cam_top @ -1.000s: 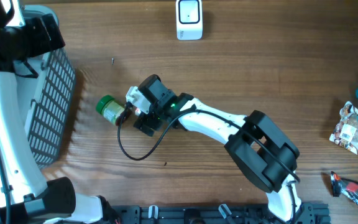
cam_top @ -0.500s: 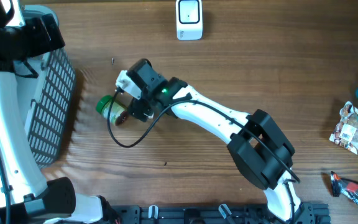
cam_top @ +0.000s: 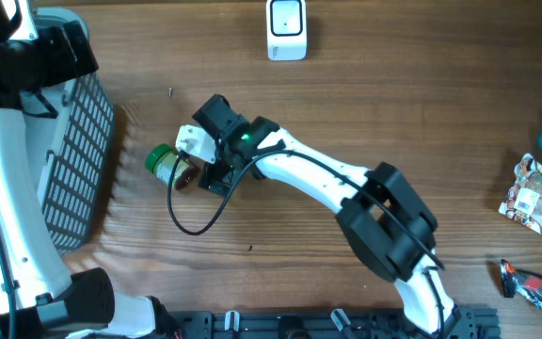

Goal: Scan the item barcode
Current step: 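Grasp the Kleenex pack with the right gripper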

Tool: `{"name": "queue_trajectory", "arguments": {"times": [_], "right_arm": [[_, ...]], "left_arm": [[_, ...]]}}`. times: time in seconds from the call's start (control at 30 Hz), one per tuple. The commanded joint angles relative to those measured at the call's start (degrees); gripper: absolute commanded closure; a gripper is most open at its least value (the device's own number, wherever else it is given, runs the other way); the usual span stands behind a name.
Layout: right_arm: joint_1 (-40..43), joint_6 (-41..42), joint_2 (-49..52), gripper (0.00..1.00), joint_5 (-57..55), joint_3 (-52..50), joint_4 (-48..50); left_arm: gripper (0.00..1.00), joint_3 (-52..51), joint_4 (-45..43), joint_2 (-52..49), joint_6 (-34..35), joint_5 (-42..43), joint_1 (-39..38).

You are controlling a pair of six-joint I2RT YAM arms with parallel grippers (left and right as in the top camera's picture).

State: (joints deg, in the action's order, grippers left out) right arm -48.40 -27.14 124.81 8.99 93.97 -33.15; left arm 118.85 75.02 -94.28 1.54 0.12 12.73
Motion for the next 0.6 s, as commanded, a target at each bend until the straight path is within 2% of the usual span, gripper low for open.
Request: {"name": "queue_trajectory", "arguments": {"times": [0.0, 0.2, 0.33, 0.57], "right_arm": [[0.04, -2.56, 3.23, 0.0, 1.16, 0.79, 0.63], [0.22, -2.71, 3.26, 0.0, 0.76, 0.79, 1.68], [0.26, -3.37, 3.23, 0.0, -7.85, 0.81, 2.4], [0.26, -6.01, 0.37, 0.0, -7.89, 0.85, 1.92]], "left_arm": [[0.0, 0.57, -0.15, 0.04, -0.92, 0.26, 0.2], [0.0, 0.57, -0.15, 0.04, -0.92, 0.26, 0.2], [0.0, 0.57, -0.15, 0.04, -0.92, 0.26, 0.2], [0.0, 0.57, -0.15, 0.04, -0.92, 0.28, 0.2]]}}
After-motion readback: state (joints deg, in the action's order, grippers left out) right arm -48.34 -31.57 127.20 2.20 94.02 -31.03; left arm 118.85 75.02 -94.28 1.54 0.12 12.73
